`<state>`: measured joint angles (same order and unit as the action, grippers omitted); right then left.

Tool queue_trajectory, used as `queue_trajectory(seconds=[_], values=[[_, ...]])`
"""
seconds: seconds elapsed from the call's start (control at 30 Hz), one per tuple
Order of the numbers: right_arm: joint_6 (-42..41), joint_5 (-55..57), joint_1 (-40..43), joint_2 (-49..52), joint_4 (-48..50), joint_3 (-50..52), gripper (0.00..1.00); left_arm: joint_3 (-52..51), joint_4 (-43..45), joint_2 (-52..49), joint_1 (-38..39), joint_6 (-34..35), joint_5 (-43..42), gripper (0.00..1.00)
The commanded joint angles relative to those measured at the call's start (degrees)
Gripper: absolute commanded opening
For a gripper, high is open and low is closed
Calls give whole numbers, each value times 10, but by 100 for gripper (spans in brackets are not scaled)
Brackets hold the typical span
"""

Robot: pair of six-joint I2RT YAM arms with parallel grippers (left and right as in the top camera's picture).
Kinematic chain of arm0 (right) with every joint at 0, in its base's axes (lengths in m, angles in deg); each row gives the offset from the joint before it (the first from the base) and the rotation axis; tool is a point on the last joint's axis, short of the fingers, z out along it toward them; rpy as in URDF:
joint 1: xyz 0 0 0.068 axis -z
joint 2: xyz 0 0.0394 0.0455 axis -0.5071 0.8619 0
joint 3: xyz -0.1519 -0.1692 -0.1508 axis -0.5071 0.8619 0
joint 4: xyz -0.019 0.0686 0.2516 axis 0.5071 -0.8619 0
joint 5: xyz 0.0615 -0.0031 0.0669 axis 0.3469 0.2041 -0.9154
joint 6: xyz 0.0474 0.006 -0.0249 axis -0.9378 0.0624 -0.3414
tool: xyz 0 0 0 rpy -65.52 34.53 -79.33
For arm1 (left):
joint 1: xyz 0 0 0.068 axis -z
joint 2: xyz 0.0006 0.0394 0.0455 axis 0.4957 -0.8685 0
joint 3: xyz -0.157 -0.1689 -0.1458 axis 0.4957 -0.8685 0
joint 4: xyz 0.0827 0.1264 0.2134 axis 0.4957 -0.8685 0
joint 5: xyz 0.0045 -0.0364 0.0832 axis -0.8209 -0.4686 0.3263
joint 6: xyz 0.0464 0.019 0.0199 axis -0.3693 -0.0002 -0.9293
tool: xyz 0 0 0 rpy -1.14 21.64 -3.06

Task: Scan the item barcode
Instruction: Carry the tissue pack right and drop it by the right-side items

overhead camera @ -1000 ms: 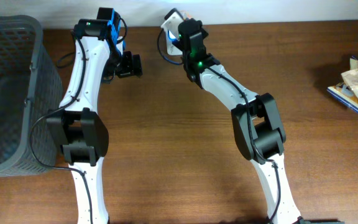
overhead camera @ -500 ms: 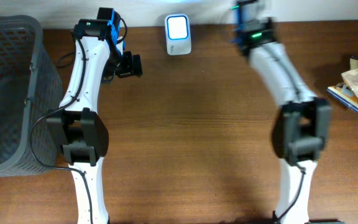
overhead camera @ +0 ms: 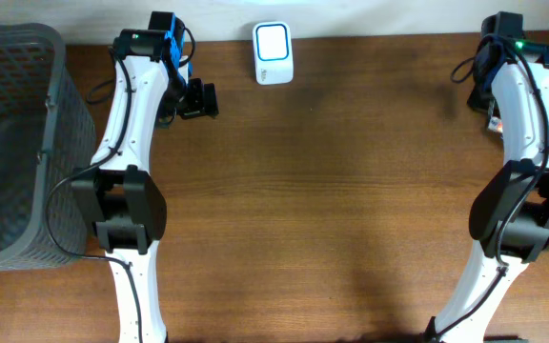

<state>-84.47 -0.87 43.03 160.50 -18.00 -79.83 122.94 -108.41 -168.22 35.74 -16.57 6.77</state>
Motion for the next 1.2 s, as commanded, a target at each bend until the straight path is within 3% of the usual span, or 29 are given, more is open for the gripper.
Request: queue_trajectory(seconds=[0.0, 0.17, 0.37, 0.57, 0.7, 1.0, 1.17], values=[[-47, -20, 2, -15, -22, -1, 4, -2, 0, -3, -1, 3, 6, 99], [-137, -24, 35, -65, -68, -1, 4, -2, 0, -3, -1, 3, 6, 99], [-140, -91, 130, -126, -81, -1, 4, -2, 0, -3, -1, 3, 6, 99], [-140, -191, 239, -126, -79, 18, 4, -2, 0, -3, -1, 3, 6, 99], [-140, -200, 279, -119, -63, 49, 4, -2, 0, -3, -1, 3, 6, 99], [-140, -200, 291, -117, 112, 202, 4, -2, 0, -3, -1, 3, 6, 99], [-140, -198, 307, -117, 151, 238, 4, -2, 0, -3, -1, 3, 6, 99]])
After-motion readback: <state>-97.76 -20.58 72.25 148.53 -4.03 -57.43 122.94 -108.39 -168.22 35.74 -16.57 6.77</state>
